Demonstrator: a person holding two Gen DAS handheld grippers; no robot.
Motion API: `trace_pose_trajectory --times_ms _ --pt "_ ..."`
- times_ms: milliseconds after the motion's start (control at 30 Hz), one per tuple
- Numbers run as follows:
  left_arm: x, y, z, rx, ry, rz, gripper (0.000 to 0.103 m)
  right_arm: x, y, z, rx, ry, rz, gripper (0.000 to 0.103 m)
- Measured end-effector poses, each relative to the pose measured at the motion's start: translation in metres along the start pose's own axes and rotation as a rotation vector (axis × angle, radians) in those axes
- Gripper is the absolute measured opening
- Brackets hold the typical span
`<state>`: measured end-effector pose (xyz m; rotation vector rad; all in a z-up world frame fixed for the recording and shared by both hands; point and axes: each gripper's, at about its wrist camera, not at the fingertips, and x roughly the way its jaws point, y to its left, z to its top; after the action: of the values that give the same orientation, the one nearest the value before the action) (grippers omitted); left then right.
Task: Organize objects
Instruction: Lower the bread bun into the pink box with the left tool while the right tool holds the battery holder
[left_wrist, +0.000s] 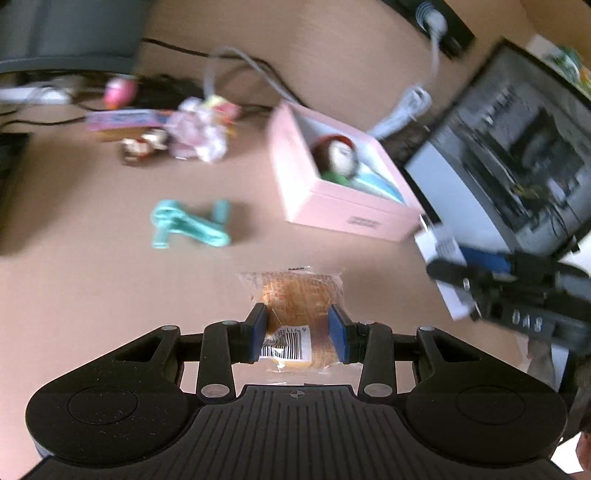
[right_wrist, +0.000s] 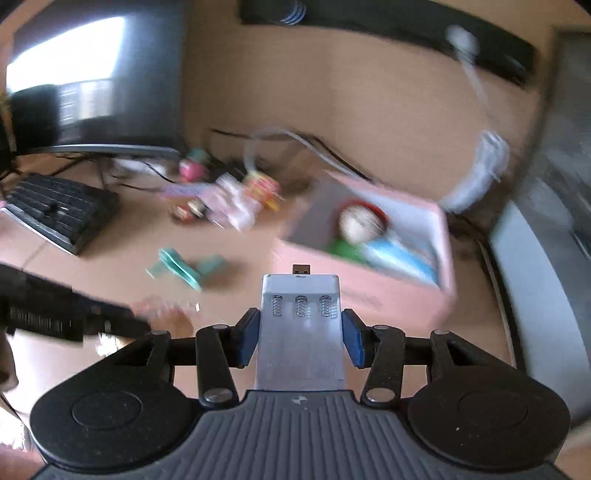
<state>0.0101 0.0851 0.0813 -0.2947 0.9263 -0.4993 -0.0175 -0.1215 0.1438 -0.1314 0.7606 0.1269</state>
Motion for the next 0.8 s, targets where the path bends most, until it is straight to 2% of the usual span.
trace_pose_trajectory --times_ms 167,233,367,600,700,800 --pt "0.034 -0.036 0.007 0.064 0.06 -0.033 0.04 -0.01 -0.036 -0.032 0.107 0.019 -0.088 0.047" --pt "0.039 -0.047 0.006 0.09 0.075 -0.052 0.04 -0.01 -0.049 -0.041 0.172 0.039 -0.081 0.047" --pt "0.043 -0.057 0.018 0.1 0.053 -0.047 0.04 -0.014 -0.056 -0.052 0.186 0.025 -0.103 0.047" --pt "0.041 -0.082 0.104 0.17 -0.122 -0.018 0.04 -0.016 -0.072 -0.053 0.227 -0.007 -0.079 0.047" --pt "0.062 -0.091 0.143 0.206 -0.159 0.035 0.04 -0.017 -0.08 -0.053 0.237 -0.021 -0.067 0.047" --pt "0.093 -0.088 0.182 0.161 -0.19 0.1 0.04 -0.016 -0.089 -0.055 0.253 -0.027 -0.059 0.047"
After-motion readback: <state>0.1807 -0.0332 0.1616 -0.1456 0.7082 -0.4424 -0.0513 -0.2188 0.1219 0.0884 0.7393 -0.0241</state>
